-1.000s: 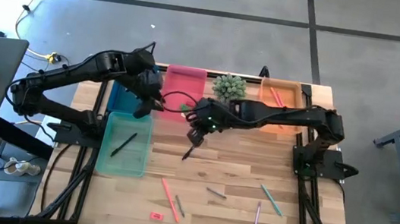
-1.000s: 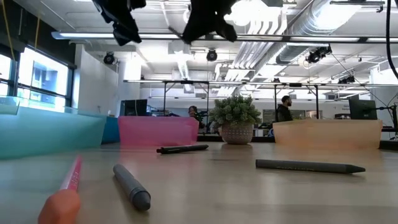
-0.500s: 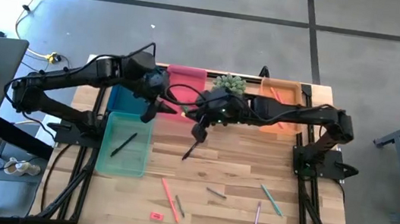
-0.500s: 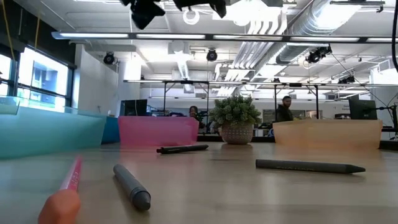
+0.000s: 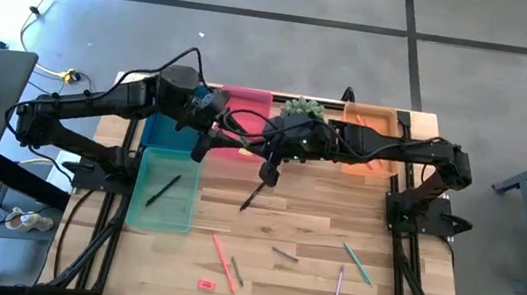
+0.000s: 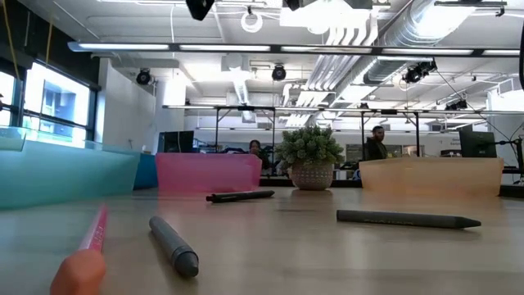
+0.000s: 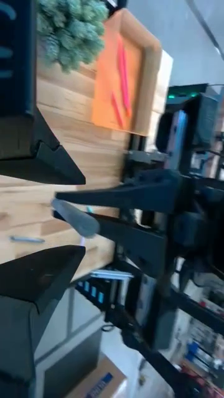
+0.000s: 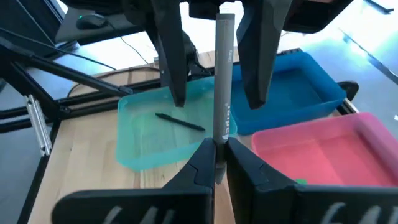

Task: Sort crayons/erasers/pens/pencils in bins
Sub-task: Put the gray crayon into the blue bin

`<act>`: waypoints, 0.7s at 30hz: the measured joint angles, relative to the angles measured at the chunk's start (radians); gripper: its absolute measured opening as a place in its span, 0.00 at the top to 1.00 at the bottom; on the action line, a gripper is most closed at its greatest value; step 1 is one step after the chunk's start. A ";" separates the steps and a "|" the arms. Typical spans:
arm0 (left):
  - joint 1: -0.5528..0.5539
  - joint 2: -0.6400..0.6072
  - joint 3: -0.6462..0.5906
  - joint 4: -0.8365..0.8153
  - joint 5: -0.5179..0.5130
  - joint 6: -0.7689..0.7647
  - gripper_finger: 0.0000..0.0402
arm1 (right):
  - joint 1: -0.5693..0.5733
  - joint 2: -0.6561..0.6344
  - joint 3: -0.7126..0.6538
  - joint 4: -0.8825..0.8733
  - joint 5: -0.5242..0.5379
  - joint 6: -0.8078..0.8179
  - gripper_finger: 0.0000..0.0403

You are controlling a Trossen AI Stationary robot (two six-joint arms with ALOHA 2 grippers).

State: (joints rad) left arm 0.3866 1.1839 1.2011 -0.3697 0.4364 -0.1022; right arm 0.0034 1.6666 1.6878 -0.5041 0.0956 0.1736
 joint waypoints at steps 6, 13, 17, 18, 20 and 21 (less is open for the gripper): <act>-0.002 0.003 0.000 0.045 -0.003 -0.040 0.61 | -0.004 -0.001 0.000 0.005 -0.001 -0.025 0.99; -0.002 0.003 0.000 0.045 -0.006 -0.053 0.66 | -0.004 -0.001 0.000 0.008 -0.001 -0.043 0.99; 0.000 0.003 0.000 0.045 -0.006 -0.051 0.76 | -0.004 -0.001 0.000 0.008 -0.001 -0.044 0.99; 0.000 0.003 0.000 0.045 -0.006 -0.045 0.79 | -0.004 -0.001 0.000 0.008 -0.001 -0.044 0.99; 0.000 0.003 0.000 0.045 -0.006 -0.033 0.84 | -0.004 -0.001 0.000 0.008 -0.001 -0.044 0.99; 0.000 0.003 0.000 0.045 -0.006 -0.028 0.86 | -0.004 -0.001 0.000 0.008 -0.002 -0.044 0.99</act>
State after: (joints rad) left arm 0.3870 1.1870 1.2011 -0.3244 0.4301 -0.1301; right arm -0.0002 1.6657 1.6878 -0.4957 0.0933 0.1299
